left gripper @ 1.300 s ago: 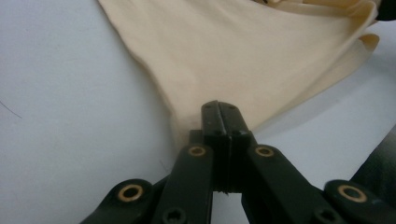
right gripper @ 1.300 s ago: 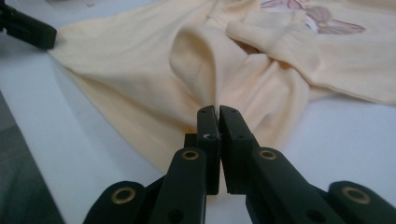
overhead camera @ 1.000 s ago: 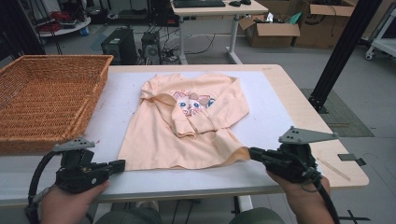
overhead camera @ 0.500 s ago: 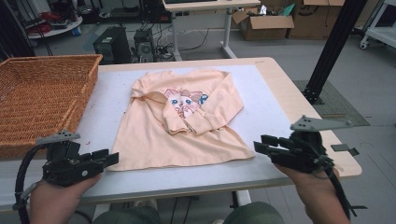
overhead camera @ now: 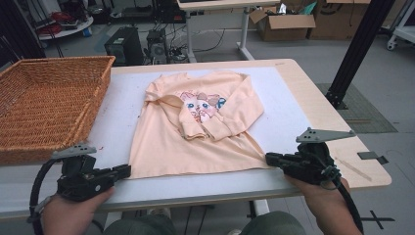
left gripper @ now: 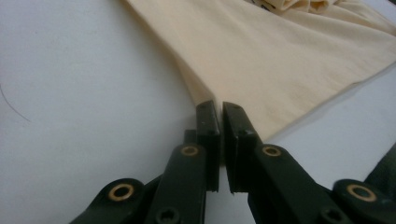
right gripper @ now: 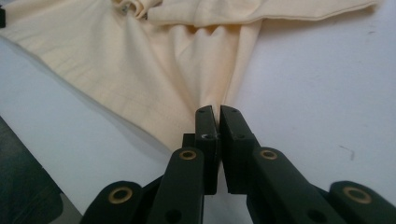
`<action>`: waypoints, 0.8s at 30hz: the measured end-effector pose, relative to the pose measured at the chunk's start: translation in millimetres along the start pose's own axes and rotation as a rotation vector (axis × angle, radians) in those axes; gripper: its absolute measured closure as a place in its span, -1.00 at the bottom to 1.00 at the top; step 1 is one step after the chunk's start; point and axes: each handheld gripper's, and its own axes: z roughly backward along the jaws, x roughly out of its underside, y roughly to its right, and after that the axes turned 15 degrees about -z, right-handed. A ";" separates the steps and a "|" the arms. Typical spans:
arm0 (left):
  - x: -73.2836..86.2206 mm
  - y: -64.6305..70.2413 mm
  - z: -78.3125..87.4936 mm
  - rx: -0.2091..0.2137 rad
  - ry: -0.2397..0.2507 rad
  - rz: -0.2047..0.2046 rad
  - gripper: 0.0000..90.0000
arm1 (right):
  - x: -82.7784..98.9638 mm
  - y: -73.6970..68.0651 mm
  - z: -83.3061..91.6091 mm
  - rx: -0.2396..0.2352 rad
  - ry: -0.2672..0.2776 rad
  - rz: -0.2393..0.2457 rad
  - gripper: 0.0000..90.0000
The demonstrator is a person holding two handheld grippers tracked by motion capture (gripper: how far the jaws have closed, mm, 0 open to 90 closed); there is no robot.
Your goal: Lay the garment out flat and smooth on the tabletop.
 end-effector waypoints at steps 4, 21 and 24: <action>6.1 -0.2 6.4 0.018 0.002 0.002 0.91 | 4.5 0.0 11.7 -0.003 0.019 -0.013 0.94; 30.9 34.7 28.1 0.056 0.038 0.000 0.91 | 48.6 -5.3 50.6 0.021 0.061 -0.066 0.95; 33.5 41.8 32.5 0.055 0.034 -0.009 0.91 | 55.8 -8.3 57.0 0.020 0.059 -0.066 0.95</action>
